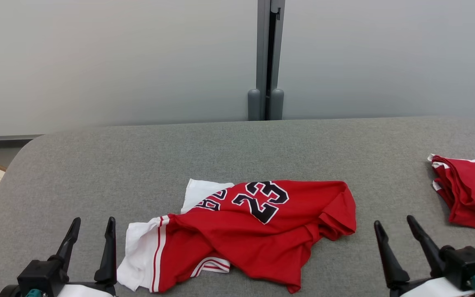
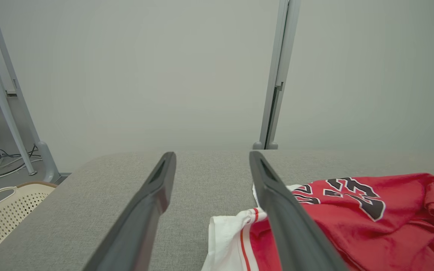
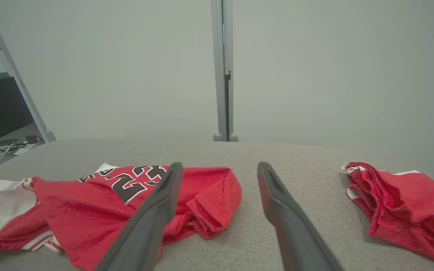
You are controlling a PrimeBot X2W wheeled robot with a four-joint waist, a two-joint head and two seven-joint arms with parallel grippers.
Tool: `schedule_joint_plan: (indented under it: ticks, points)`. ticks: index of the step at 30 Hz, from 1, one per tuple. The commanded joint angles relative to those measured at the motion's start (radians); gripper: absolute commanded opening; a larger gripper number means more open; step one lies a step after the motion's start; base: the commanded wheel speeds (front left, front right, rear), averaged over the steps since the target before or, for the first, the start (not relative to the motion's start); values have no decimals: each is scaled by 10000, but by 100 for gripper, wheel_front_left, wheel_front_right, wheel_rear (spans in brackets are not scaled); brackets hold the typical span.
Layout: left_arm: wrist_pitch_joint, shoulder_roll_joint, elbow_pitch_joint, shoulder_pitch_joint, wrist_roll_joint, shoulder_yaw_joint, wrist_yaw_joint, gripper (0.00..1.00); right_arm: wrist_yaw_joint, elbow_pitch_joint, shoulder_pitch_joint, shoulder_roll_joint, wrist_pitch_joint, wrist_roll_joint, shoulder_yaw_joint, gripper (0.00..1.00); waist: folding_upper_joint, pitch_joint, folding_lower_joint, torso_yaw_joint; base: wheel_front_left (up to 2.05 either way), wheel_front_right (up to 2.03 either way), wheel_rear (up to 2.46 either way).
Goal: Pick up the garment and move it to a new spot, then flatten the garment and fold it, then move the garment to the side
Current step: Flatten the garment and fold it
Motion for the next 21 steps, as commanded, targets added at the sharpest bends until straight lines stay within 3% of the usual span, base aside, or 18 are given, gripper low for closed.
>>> schedule_joint_plan:
  ticks: [1, 11, 18, 19, 20, 21]
  points:
    - [37, 59, -48, -42, 13, -16, 37, 100, -4, 113, -2, -29, 81, 3, 191, 100, 0, 49, 0, 43, 0, 0, 0]
    - [-17, -155, -94, -858, 164, -441, -132, 100, -4, 2830, -155, 34, 138, 708, 2809, 100, 0, 623, 0, 758, 0, 0, 0]
    - [-158, -261, -30, -1295, 204, -551, -194, 100, -4, 4956, -1285, 211, -433, 952, 3178, 100, 0, 1120, 0, 991, 0, 0, 0]
    - [-186, -279, -19, -1366, 204, -563, -205, 100, -4, 5193, -1476, 240, -518, 938, 3176, 48, 0, 1182, 0, 998, 0, 0, 0]
    - [-211, -285, -2, -1413, 198, -565, -191, 100, -4, 5389, -1633, 282, -607, 907, 3171, 27, 0, 1222, 0, 993, 0, 0, 0]
    - [-249, -294, 14, -1449, 200, -569, -204, 100, -4, 5554, -1795, 299, -713, 812, 3089, 0, 0, 1257, 0, 987, 0, 0, 0]
